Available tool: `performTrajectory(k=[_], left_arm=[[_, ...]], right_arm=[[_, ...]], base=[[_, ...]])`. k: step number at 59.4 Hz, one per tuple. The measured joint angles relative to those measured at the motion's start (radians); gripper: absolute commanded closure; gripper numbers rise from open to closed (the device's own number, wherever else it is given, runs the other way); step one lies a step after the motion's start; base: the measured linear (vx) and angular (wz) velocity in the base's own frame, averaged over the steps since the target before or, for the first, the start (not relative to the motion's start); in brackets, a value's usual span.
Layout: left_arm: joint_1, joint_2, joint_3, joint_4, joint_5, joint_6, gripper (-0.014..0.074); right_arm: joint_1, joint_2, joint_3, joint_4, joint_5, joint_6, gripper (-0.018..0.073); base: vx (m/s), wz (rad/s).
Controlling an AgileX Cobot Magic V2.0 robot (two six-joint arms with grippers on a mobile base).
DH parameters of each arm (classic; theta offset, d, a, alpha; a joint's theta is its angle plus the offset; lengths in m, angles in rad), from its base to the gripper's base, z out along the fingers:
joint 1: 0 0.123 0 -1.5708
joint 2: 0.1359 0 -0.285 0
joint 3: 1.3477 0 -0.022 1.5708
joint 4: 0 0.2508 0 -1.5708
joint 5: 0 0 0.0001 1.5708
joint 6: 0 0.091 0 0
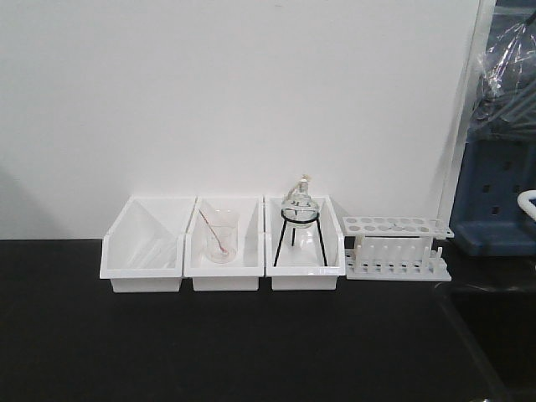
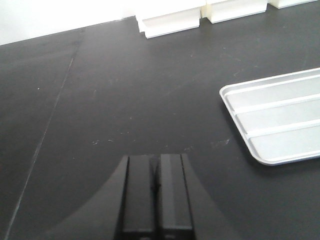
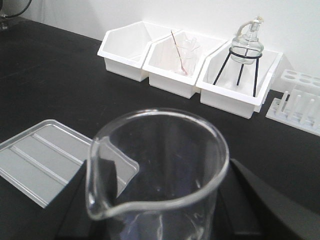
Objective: Move beaker to silver tray on left bench
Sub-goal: 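Lower the held beaker onto the silver tray with the right gripper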
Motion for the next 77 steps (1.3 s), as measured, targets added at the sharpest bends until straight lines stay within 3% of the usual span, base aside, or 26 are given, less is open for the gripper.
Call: performTrajectory(k=[11,20,32,47,59,77], left_arm=[[0.0,0.0,0.0,0.0,0.0,0.0,0.0595],[0.0,0.0,0.0,-0.001,0.0,0.0,0.0595],[0.0,0.0,0.0,-0.001,0.0,0.0,0.0595],[0.0,0.0,0.0,-0.001,0.0,0.0,0.0595],[0.0,0.0,0.0,-0.001,0.0,0.0,0.0595],[0.0,0.0,0.0,-0.001,0.0,0.0,0.0595]], right_arm=[[0.0,0.008,0.0,0.0,-0.021,0.0,0.0571],[0.0,0.148,0.0,-0.005,-0.257,0.0,0.0571],[0.0,0.629,-0.07,-0.03,-0.62,-0.013,0.0571],[0.001,1.2,-0.325,-0.116,-0.991,-0.056,0.0571],[0.001,1.437,-0.488,-0.204,-1.02,-0.039,0.0571],[0.001,1.528,-0.536,-0.207,-0.949,-0.055,0.0564]], base=[[0.0,0.0],[0.0,0.0],[0.0,0.0],[0.0,0.0],[0.0,0.0],[0.0,0.0]])
